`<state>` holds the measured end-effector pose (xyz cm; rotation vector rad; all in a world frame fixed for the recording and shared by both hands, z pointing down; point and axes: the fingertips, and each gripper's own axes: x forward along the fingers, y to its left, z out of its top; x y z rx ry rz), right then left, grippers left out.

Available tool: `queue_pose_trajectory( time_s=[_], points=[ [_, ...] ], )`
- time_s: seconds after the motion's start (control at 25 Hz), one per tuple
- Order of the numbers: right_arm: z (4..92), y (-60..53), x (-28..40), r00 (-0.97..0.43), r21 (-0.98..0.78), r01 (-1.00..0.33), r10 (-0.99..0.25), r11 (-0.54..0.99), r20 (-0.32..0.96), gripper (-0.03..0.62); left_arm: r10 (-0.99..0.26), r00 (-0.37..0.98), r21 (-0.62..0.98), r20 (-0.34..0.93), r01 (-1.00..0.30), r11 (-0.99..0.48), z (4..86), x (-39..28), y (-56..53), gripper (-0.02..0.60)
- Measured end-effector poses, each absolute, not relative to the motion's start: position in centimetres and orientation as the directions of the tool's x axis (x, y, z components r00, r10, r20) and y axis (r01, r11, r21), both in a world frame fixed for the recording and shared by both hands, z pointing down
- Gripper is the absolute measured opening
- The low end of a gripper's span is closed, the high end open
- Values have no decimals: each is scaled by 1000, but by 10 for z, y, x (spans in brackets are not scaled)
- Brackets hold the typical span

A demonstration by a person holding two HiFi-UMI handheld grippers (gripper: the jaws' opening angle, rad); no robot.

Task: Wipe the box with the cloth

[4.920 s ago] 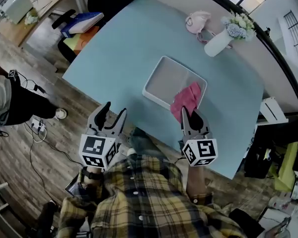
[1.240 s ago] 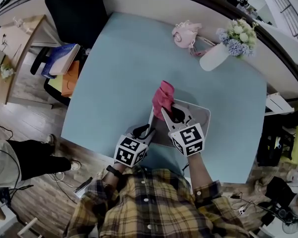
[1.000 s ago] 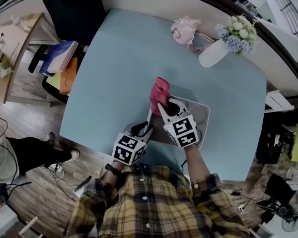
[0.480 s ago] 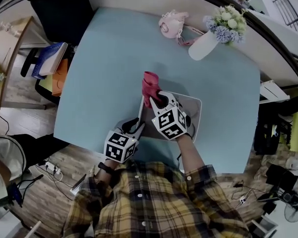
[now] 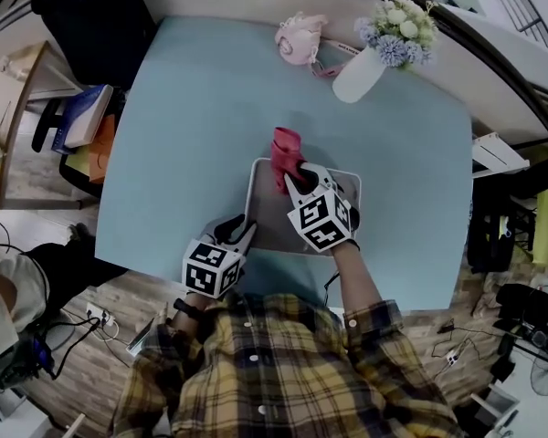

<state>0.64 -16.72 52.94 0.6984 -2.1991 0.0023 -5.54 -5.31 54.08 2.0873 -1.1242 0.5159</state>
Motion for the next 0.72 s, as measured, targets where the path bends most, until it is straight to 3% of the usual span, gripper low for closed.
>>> queue_pose_trajectory(
  time_s=[0.72],
  points=[
    [524,-175,80,-420,240,-593,-549,769,723,46,-564,531,360,632,-846,-394,541,-56,-55,107]
  ],
)
